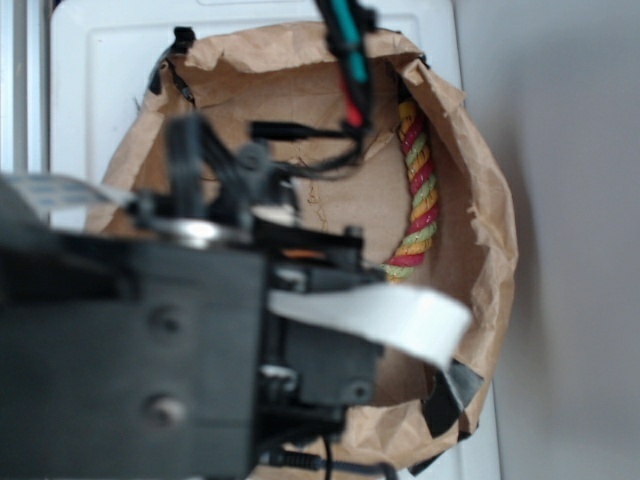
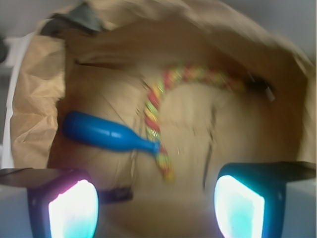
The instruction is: Grab the blue bottle.
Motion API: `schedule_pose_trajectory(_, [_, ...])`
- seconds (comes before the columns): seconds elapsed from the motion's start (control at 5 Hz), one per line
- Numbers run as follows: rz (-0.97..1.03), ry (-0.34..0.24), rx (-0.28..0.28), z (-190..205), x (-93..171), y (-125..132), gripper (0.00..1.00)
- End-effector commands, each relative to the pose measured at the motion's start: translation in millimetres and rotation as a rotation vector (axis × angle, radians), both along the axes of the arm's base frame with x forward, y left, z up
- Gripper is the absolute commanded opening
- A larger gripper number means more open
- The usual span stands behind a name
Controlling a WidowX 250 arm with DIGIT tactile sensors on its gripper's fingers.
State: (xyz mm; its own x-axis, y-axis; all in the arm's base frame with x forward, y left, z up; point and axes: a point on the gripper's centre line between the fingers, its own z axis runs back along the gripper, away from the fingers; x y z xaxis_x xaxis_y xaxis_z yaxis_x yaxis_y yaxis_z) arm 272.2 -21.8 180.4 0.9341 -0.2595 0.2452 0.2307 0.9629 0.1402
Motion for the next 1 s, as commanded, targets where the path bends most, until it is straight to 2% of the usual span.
schedule_pose_trajectory(0.0, [-0.360, 0.060, -0.057, -0.1, -9.0, 27.8, 1.00])
schedule_pose_trajectory(0.4, [-0.360, 0.060, -0.057, -0.1, -9.0, 27.8, 1.00])
schedule_pose_trajectory(0.6, [-0.597, -0.043, -0.011, -8.3, -12.7, 18.8, 1.00])
schedule_pose_trajectory(0.8, [-0.645, -0.060, -0.075, -22.6, 5.9, 23.1, 1.00])
